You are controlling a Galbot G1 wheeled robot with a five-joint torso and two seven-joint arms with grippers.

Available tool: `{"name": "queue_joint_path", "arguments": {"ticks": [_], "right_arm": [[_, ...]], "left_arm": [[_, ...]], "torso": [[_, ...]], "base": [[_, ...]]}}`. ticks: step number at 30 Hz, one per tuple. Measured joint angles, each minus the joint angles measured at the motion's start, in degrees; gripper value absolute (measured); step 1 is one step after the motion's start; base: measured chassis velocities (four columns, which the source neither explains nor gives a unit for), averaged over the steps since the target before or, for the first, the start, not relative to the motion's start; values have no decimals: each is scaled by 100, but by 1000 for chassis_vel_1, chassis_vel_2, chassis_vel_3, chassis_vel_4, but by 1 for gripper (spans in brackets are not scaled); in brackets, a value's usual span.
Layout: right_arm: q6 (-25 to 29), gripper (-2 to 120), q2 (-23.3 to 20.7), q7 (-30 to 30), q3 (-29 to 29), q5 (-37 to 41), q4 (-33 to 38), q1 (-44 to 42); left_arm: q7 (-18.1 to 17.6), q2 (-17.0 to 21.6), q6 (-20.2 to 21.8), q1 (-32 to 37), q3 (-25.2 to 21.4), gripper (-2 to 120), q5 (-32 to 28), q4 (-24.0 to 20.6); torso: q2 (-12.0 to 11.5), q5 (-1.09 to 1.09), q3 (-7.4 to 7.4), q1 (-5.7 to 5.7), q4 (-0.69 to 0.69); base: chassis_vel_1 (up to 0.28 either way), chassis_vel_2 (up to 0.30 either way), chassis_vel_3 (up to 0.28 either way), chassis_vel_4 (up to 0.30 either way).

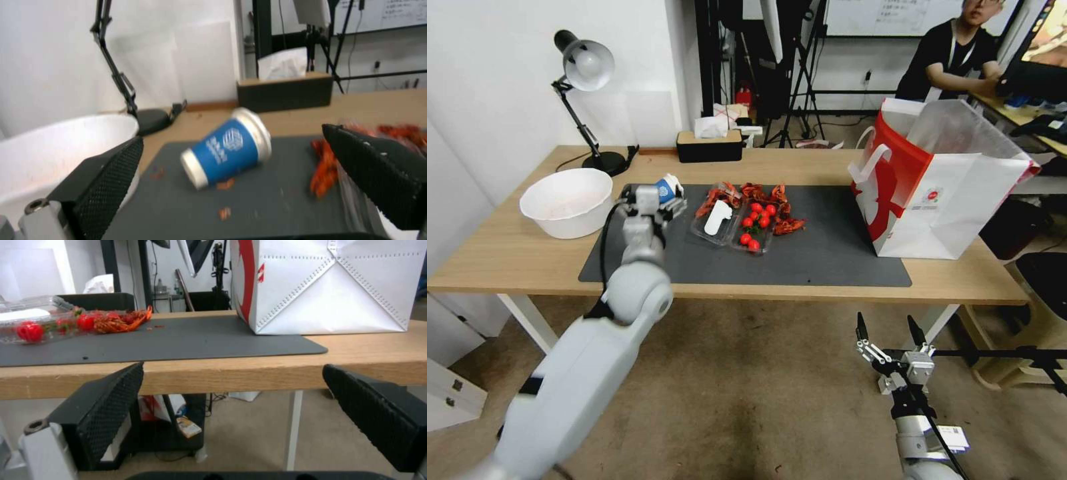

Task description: Pick up the trash from the table and place it into the takeout bag.

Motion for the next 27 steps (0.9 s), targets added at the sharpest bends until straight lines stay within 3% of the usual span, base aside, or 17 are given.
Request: {"name": "queue_joint_path", "arguments": {"ticks": [4,10,12,14,15,17,23,27], "right_arm": [[49,100,-19,-47,18,30,0,-17],[70,100,-27,-76,21,62,0,-22],[87,100,-38,-108,21,112,5,-27],[89,100,-40,-111,21,121,5,-28],[95,100,-57,-125,21,149,6,-31],[96,100,-59,-126,21,152,6,-32],[109,100,-99,-147,21,180,8,-33],[114,100,-105,-151,22,182,8,-38]], "left_arm": [[396,-85,-539,627,-332,100,133,-124],[799,-218,-894,1249,-681,100,287,-317],[1095,-362,-1187,1656,-907,100,387,-383],[1124,-374,-1211,1687,-924,100,392,-388],[1338,-467,-1381,1937,-1040,100,444,-425],[1371,-479,-1406,1974,-1055,100,456,-430],[1959,-651,-1803,2569,-1274,100,771,-487],[2048,-703,-1853,2739,-1312,100,810,-519]], "torso": [[-1,1,0,0,-2],[-1,1,0,0,0],[-1,1,0,0,-1],[-1,1,0,0,0],[-1,1,1,0,-1],[-1,1,0,1,-1],[-1,1,0,0,0],[-1,1,1,1,0]], "base": [[0,0,0,0],[0,0,0,0],[0,0,0,0],[0,0,0,0],[0,0,0,0],[0,0,0,0],[0,0,0,0],[0,0,0,0]]}}
